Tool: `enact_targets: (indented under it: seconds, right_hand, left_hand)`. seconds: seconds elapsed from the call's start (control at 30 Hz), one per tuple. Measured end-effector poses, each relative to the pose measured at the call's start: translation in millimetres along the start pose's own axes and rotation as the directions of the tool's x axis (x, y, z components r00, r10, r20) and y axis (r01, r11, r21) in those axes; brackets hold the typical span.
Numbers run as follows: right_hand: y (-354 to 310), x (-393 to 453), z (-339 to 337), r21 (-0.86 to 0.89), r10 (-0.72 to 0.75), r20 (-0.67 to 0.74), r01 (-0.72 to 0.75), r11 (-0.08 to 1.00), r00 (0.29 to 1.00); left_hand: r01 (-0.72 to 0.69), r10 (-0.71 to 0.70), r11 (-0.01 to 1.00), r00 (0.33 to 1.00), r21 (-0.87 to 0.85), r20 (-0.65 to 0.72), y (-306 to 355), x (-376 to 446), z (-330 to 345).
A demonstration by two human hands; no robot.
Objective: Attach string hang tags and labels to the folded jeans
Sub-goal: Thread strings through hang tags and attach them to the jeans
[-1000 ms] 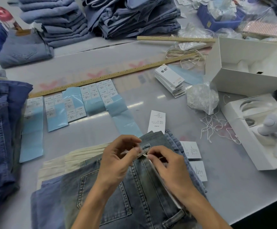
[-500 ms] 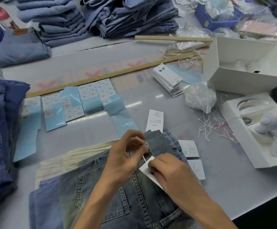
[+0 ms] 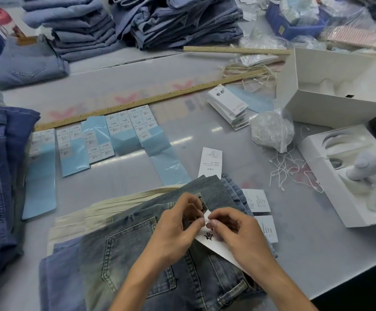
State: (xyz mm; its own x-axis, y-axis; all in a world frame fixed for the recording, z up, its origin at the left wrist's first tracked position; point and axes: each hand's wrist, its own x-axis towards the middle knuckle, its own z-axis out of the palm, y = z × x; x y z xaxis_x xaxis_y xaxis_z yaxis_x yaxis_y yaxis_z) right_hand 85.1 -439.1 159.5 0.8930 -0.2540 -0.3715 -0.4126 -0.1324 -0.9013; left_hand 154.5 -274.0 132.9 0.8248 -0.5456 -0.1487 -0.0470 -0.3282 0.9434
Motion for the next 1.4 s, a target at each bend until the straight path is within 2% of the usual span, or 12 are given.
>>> enact_targets:
  seconds: [0.2, 0.4, 0.57, 0.7, 0.9, 1.03, 1.27, 1.33, 1.4]
  right_hand:
    - [3, 1, 1, 0.009, 0.010, -0.008, -0.010, 1.000, 1.000]
    - [4, 2, 1, 0.017, 0.010, 0.011, -0.011, 1.000, 1.000]
    - [4, 4, 1, 0.164, 0.066, 0.010, -0.066, 0.984, 0.998]
    - [4, 3, 3, 0.215, 0.099, 0.010, -0.099, 0.972, 0.995]
    - [2, 5, 2, 0.322, 0.171, 0.052, -0.178, 0.930, 0.984]
    - [2, 1, 9, 0.413, 0.219, -0.004, -0.198, 0.889, 0.976]
    - [1, -2, 14, 0.425, 0.205, -0.032, -0.172, 0.889, 0.978]
    - [1, -1, 13, 0.407, 0.176, -0.075, -0.131, 0.904, 0.981]
    - [0, 1, 13, 0.434, 0.176, -0.128, -0.105, 0.895, 0.976]
  left_hand:
    - [0.004, -0.003, 1.000, 0.999, -0.003, 0.043, -1, 0, 2]
    - [-0.008, 0.008, 1.000, 1.000, -0.003, 0.004, -4, 0, 4]
    - [-0.032, 0.033, 0.999, 0.999, 0.037, -0.039, -3, 2, 8]
    - [-0.054, 0.055, 0.997, 0.998, 0.054, -0.033, -4, 1, 9]
    - [-0.115, 0.114, 0.993, 0.971, 0.008, -0.209, -8, 2, 15]
    - [-0.181, 0.203, 0.979, 0.916, 0.094, -0.347, -8, 5, 21]
    - [-0.111, 0.101, 0.994, 0.907, -0.001, -0.409, -9, 0, 30]
    - [-0.011, -0.020, 0.998, 0.878, -0.061, -0.478, -6, -6, 33]
    - [0.105, -0.175, 0.980, 0.864, -0.171, -0.472, -2, -17, 39]
